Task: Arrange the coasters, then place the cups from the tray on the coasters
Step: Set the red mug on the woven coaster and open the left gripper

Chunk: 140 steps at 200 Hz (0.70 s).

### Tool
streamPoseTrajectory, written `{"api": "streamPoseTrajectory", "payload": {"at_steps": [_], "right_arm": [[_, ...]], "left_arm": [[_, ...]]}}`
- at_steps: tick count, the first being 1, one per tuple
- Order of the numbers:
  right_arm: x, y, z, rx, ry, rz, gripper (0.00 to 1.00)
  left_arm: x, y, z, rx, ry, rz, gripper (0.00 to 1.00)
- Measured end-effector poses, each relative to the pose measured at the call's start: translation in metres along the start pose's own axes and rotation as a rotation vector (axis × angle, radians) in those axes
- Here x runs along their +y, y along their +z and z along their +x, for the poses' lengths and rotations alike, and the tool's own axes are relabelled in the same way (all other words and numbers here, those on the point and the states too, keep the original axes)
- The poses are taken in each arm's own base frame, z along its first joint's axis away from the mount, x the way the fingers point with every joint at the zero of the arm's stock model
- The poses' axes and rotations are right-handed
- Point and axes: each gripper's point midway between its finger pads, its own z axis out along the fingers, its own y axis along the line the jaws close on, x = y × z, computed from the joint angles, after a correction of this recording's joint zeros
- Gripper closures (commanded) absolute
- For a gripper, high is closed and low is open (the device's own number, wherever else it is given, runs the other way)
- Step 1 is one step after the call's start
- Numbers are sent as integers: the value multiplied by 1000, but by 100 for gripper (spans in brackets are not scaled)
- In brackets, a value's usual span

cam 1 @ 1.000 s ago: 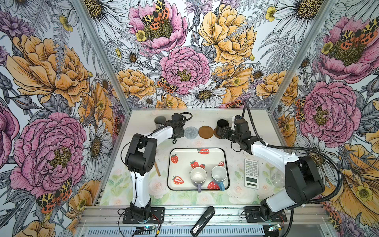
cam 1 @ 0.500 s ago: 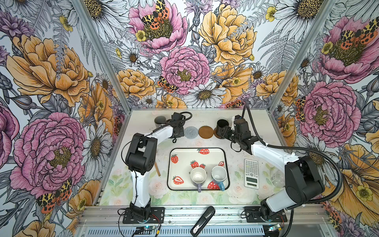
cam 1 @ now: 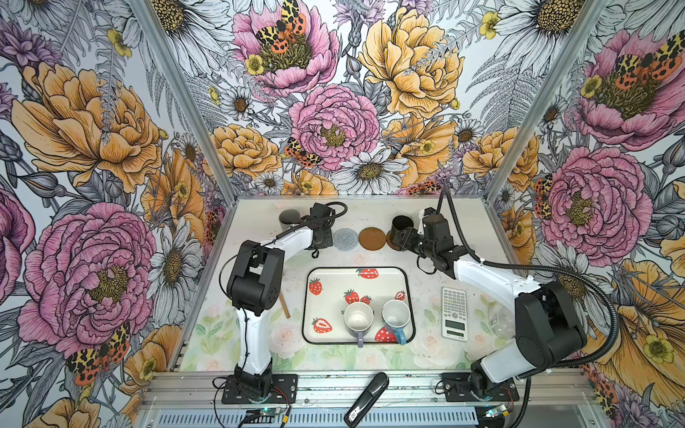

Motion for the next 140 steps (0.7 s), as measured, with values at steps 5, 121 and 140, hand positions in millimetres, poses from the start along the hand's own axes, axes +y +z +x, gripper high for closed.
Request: {"api": "streamPoseTrajectory", "payload": {"at_steps": [5,121,140], "right_arm": [[0,0,0,-1,0,-1,60],[4,-1,-2,1,-1,-14,60],[4,-1,-2,1,-1,-14,58]], "left_arm": [[0,0,0,0,3,0,74],[0,0,0,-1,5,-1,53],[1,-3,0,-5,4,-1,51]]}}
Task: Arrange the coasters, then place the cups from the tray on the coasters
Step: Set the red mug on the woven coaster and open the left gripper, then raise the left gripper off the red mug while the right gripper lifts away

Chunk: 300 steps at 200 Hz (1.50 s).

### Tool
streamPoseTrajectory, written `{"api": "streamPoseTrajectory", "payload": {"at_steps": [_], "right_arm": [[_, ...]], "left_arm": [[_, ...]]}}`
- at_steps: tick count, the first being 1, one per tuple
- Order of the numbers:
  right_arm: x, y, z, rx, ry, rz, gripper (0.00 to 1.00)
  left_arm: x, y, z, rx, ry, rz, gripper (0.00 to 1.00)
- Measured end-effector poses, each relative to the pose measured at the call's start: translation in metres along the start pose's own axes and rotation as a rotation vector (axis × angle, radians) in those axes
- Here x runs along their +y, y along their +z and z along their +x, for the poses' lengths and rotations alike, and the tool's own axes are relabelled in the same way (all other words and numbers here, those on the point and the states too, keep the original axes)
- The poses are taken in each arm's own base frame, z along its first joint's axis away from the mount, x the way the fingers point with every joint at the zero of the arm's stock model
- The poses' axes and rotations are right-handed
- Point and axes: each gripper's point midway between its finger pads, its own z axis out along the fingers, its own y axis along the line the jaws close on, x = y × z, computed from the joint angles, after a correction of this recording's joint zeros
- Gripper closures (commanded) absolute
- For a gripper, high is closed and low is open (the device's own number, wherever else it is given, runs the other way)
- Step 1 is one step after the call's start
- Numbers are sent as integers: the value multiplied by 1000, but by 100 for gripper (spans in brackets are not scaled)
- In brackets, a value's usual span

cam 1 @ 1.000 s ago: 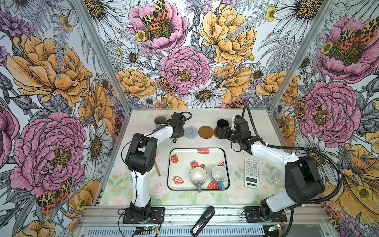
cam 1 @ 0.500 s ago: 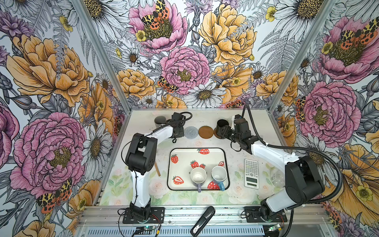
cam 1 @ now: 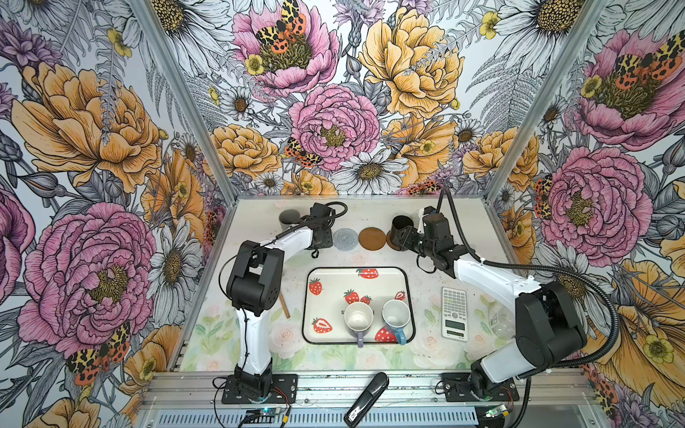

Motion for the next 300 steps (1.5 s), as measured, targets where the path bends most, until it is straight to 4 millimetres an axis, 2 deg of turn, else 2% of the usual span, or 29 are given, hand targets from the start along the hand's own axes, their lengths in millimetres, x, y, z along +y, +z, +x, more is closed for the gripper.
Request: {"api": "streamPoseTrajectory", "payload": {"at_steps": [62,102,147,208,243,261,300], "right_arm": [[1,0,1,4,0,-5,55],[1,0,1,4,0,-5,52],[1,0,1,4,0,-5,49],[3,0,2,7,-3,-8,49],[8,0,7,22,-13,-13,49],[12,-4,4,20,-26,-12,48],[44,-36,-20,-34,-97,-59,48]], "left_arm": [[1,-27,-9,-46,-9,20,48],[1,-51,-15,-96,-6,17,45],[-7,-106,-19,-211,15,19,44],[-22,-181,-11,-376,51,48,39],[-11,-219,-6,-475,20,92,31],[-1,-238,-3,-536,-8,130,28],[11,-268,9,-660,-65,243,20]]}}
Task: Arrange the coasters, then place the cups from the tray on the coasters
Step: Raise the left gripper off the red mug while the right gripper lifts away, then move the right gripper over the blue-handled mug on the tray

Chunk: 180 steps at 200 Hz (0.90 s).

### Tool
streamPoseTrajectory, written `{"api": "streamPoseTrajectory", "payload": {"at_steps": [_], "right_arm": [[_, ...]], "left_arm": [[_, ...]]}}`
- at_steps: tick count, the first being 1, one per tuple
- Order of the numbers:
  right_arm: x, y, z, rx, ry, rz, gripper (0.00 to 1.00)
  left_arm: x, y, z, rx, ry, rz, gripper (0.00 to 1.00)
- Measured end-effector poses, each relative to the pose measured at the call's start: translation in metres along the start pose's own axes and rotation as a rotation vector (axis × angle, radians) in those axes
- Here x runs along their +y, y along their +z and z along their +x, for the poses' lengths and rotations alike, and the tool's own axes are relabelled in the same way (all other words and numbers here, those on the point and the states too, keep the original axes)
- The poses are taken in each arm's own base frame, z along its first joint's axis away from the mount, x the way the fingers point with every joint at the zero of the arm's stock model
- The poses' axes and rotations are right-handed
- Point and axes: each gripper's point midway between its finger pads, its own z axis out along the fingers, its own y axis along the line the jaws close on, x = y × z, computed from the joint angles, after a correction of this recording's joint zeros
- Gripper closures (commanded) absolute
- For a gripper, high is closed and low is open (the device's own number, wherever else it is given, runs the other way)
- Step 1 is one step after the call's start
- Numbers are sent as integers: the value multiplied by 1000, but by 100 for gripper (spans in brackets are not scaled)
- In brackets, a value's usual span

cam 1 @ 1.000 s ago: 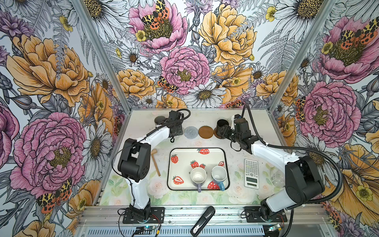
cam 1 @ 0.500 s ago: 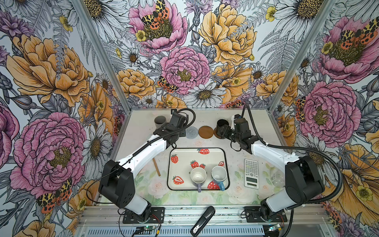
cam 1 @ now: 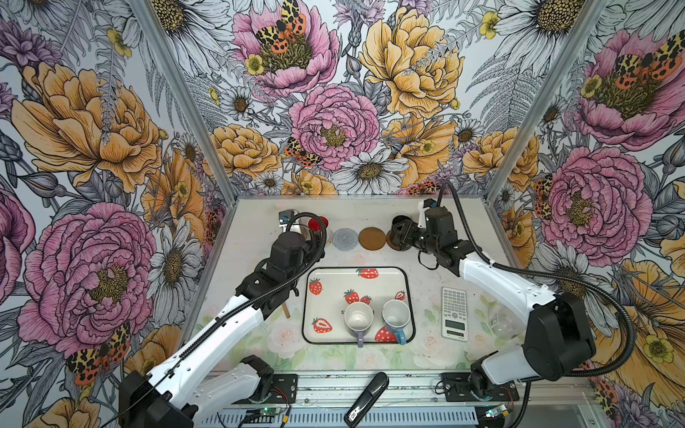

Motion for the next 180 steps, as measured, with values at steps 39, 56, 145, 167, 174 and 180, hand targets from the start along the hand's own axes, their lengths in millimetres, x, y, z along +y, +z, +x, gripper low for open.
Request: {"api": "streamPoseTrajectory", "payload": {"at_steps": [39,56,145,167,174,180], "right_arm": [[41,-48,-24,-66,-121,-48,47],[51,-67,-22,-70,-170,-54,46],[49,-128,48,166,-363,39,47],[44,-148,75,247,-404,58,48],[43,-154,83,266,-411,59,48],[41,-159,89,280,-415,60,48]], "left_arm": [[-9,-10,-9,-49,-29,79,15],[-12,-11,-12,-61,-34,98,14],[-18,-11,-7,-50,-34,140,13],[-20,-11,-4,-42,-33,152,13],[-21,-11,-4,-41,-34,156,13],[-22,-11,-4,-41,-34,159,13]]}}
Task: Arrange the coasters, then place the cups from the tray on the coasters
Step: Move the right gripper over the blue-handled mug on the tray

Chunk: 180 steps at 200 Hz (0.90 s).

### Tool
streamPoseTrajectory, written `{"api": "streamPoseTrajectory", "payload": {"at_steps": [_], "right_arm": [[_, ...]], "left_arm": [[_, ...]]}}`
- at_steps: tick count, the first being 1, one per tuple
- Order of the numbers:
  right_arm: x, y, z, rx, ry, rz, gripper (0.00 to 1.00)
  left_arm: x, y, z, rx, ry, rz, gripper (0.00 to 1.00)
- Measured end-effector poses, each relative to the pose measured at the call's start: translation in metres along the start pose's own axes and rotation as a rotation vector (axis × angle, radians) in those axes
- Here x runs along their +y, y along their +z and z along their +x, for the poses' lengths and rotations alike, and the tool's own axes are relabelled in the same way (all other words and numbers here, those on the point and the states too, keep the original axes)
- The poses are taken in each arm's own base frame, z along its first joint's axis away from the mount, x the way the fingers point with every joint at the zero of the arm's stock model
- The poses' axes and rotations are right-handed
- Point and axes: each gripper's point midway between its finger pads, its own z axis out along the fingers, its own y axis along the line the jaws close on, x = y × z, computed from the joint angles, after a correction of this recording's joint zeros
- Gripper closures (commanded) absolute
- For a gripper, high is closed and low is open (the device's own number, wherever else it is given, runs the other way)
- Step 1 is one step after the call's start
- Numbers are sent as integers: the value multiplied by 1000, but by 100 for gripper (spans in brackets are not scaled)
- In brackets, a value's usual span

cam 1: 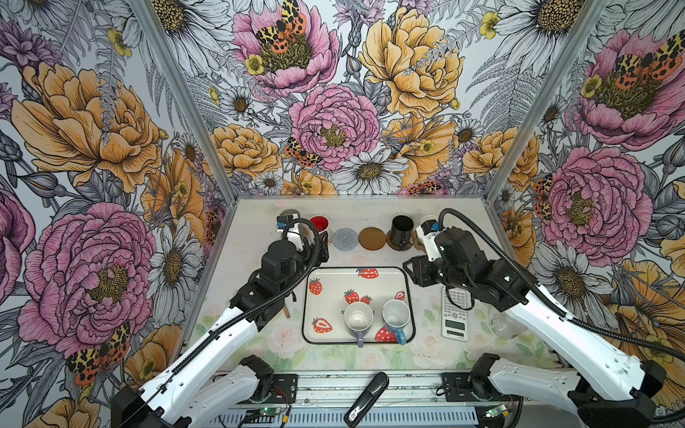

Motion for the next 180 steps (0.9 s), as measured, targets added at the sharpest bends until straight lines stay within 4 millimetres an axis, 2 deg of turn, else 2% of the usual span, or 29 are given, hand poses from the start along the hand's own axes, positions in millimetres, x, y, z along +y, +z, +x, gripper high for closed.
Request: {"api": "streamPoseTrajectory", "payload": {"at_steps": [28,73,130,180], "right_arm": [[6,-7,44,92,-35,-2,48],[21,-1,106,247,-97,-7,49],[51,5,150,349,-163,2,49],[37,16,180,398,-127,87,48]], "left_arm": [[-2,3,1,4,-2,6,13],[-2,4,3,9,-16,8,13],[-4,3,4,12,-23,16,13],[-5,3,4,13,-23,18,12]]}}
